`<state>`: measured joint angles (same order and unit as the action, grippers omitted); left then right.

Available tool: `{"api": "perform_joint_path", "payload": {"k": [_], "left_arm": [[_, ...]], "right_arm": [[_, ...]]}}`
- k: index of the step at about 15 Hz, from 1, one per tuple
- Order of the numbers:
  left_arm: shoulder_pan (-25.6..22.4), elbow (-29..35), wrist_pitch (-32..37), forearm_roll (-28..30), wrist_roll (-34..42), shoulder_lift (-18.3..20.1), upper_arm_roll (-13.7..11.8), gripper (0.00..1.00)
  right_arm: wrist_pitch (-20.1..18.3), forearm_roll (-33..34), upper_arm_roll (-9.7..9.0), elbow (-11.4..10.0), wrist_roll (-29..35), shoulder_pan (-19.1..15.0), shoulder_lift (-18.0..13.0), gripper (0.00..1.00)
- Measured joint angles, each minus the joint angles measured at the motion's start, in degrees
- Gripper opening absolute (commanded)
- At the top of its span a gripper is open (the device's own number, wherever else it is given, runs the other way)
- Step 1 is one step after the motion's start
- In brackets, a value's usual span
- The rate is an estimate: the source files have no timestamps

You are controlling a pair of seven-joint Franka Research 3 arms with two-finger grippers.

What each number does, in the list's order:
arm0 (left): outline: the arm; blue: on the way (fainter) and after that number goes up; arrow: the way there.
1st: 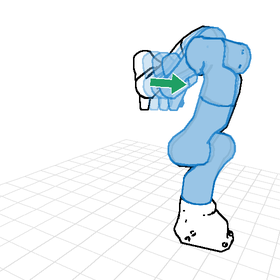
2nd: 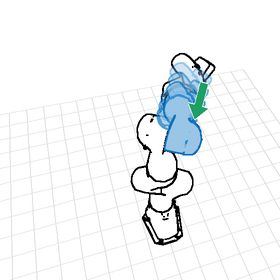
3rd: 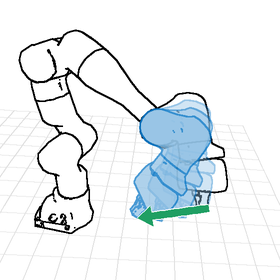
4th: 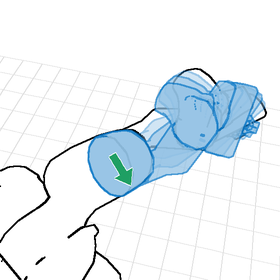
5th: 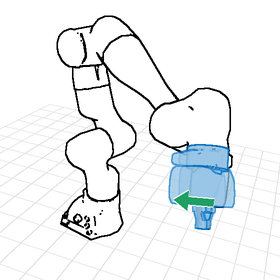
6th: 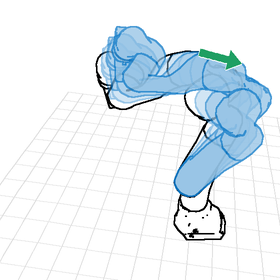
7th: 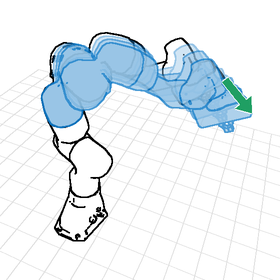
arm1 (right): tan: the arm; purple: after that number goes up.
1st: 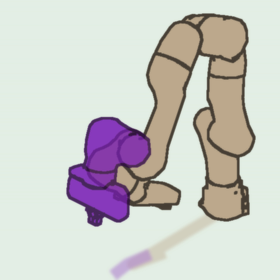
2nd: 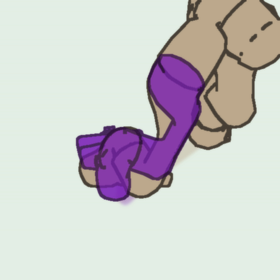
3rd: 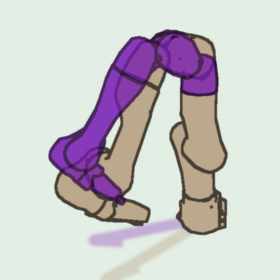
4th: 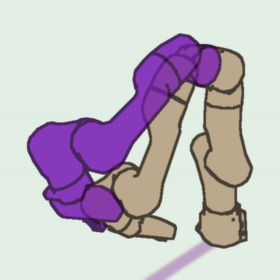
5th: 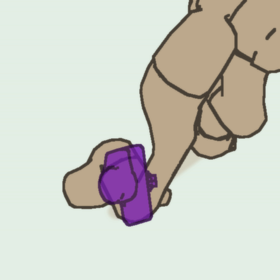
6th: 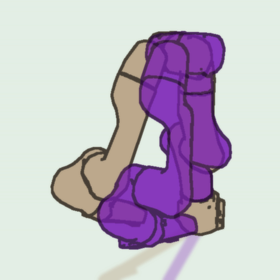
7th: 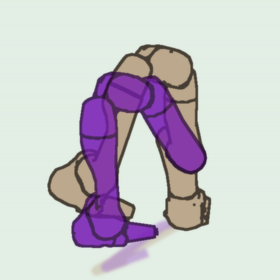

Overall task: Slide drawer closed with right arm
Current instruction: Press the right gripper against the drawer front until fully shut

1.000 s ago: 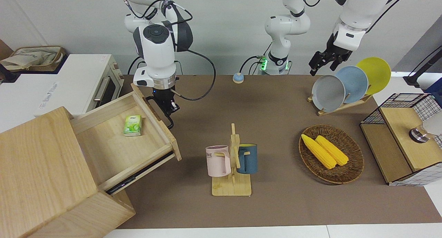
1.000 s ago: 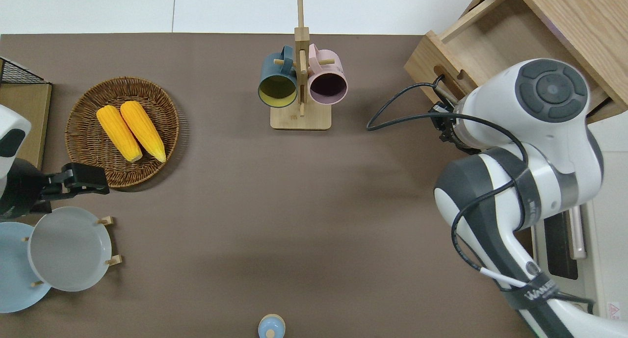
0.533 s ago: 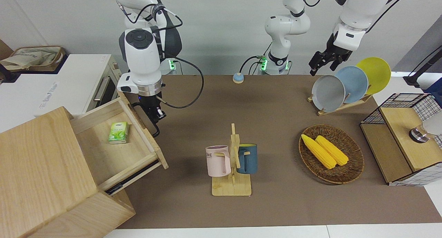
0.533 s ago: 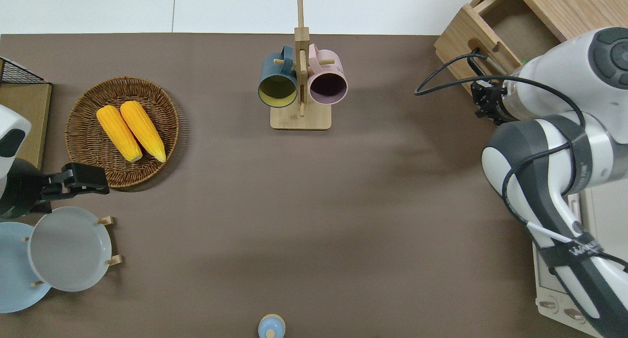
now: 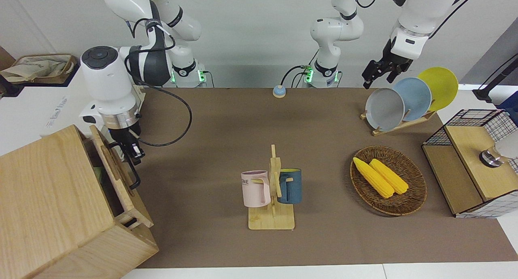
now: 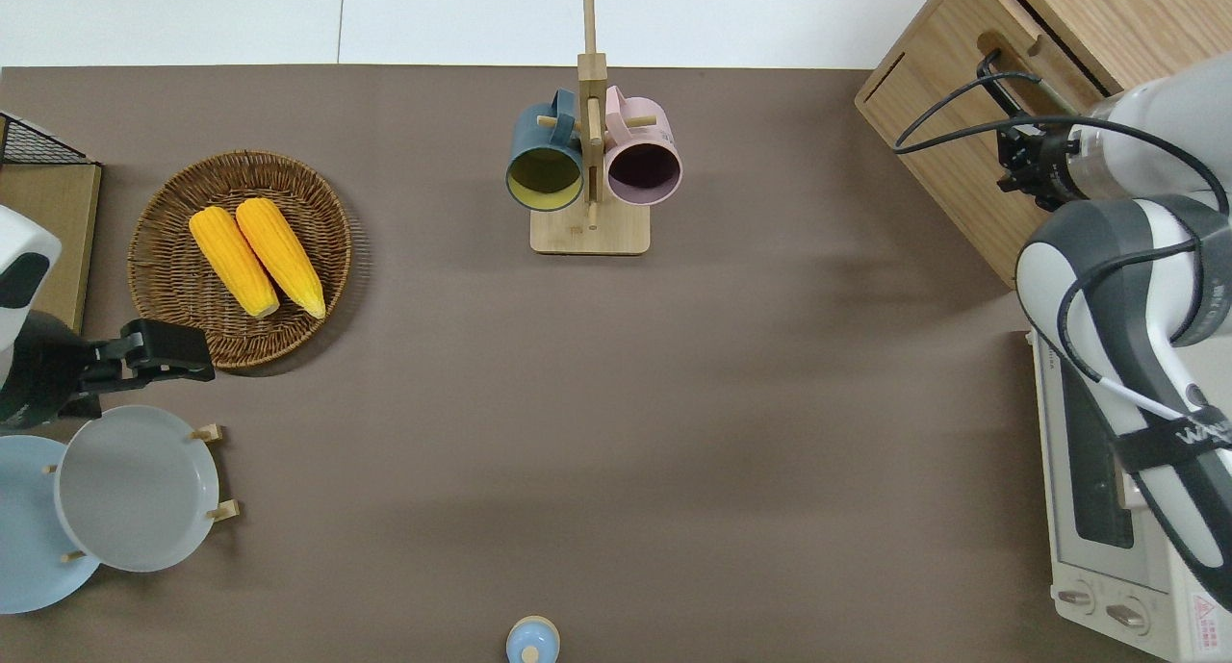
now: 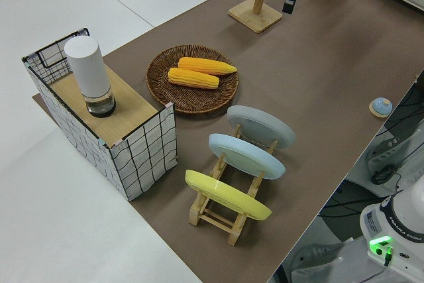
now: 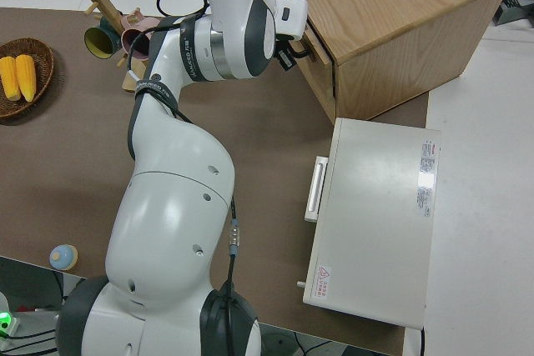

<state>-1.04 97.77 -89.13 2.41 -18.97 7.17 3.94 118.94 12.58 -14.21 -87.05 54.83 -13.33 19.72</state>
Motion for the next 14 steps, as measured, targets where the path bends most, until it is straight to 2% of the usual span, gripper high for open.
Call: {"api": "perform_joint_path", "payload": {"k": [2,10,14], "left_arm": [[0.00,0.00,0.00,0.00,0.00,0.00,0.00,0.99],[0.00,0.00,0.00,0.00,0.00,0.00,0.00,0.99],[0.00,0.00,0.00,0.00,0.00,0.00,0.00,0.99]], "right_arm": [[1.42,-0.07,0.48,0.28,-0.43,-0.29,0.60,0.000],[1.48,0.13,0.33,0.42,-1.44,-0.23,0.63,0.000],[-1.20,0.26,0.17,0.60,-1.35,1.82,-0.82,0.000]]}}
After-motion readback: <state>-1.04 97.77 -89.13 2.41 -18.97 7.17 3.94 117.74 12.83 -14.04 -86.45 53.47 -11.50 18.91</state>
